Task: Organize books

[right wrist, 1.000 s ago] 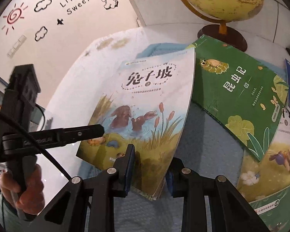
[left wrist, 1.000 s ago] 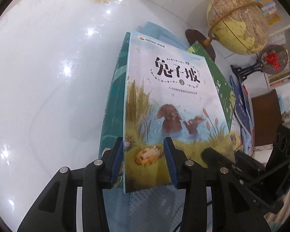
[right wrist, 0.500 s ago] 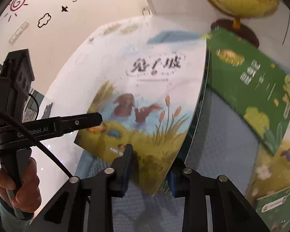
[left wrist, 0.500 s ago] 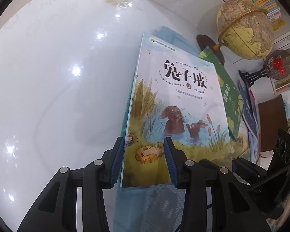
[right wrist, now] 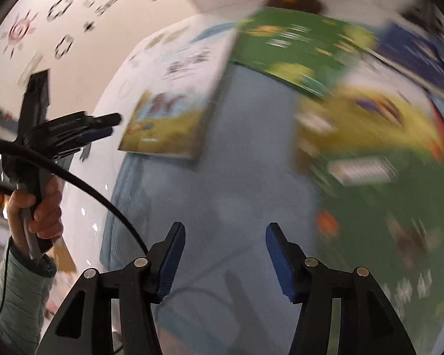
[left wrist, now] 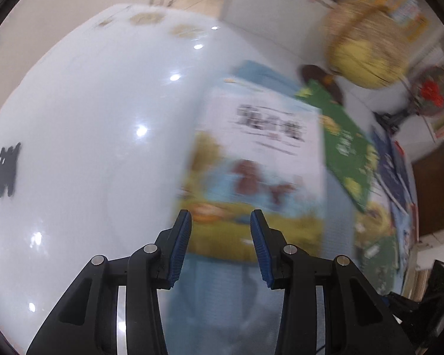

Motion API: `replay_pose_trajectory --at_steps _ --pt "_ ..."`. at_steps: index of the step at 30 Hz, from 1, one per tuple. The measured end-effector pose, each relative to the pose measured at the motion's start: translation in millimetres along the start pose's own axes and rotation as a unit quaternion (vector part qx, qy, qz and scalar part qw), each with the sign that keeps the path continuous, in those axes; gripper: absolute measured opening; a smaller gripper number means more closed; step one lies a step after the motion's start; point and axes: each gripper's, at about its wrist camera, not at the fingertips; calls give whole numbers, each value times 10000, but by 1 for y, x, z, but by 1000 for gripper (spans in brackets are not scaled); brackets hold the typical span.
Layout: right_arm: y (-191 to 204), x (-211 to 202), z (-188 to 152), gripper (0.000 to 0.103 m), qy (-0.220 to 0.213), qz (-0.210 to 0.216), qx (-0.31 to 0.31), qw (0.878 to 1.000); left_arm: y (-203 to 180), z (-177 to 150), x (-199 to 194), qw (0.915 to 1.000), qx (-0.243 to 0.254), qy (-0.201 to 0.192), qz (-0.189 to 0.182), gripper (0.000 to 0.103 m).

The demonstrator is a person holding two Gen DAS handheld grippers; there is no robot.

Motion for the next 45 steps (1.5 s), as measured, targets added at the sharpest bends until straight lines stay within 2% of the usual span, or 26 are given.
replay_pose_trajectory --at_steps 2,5,10,14,16,19,23,26,29,37,41,43,45 --pt "-25 -21 -26 55 -74 114 429 9990 -27 -13 -2 9997 181 65 -131 38" --pt "-58 -55 -46 55 -317 42 757 9966 -81 -47 0 9974 543 270 -390 40" --pt "-108 -104 -68 55 -546 -461 825 9940 -158 -104 16 9914 929 593 -706 40" --pt "-143 -130 -87 55 -603 -649 926 9918 -190 -146 27 9889 968 835 -753 40" --pt "-159 -135 -93 55 -465 -755 891 9921 -196 -163 35 9897 881 948 -610 40" --pt "-167 -131 -100 55 -233 -751 710 9944 -201 -184 53 9908 760 1119 -52 40" --pt "-159 -117 -105 53 -2 -873 124 9961 -198 -205 60 9909 429 1258 -228 40" --pt "-157 -110 -105 44 -76 -1005 -146 9948 -199 -215 56 9930 394 1109 -128 40" --pt "-159 -99 -101 42 -36 -1148 -182 9932 -199 -219 54 9943 402 983 -70 40" --pt "-156 -88 -113 42 122 -634 -314 9974 -203 -224 55 9966 364 739 -47 41" --pt "-158 -89 -117 42 107 -576 -318 9978 -193 -223 44 9965 81 715 -418 41" --pt "-159 -90 -119 42 102 -514 -281 9982 -187 -221 29 9938 -117 600 -931 41" --pt "-161 -92 -121 42 88 -455 -243 9986 -183 -219 15 9873 -262 515 -1479 41"
Point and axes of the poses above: each gripper's, at about its wrist camera, not at the fingertips, and x roughly the way its jaws point, y to its left, z to its top, and after that the axes turned 9 degrees about -x, right-handed
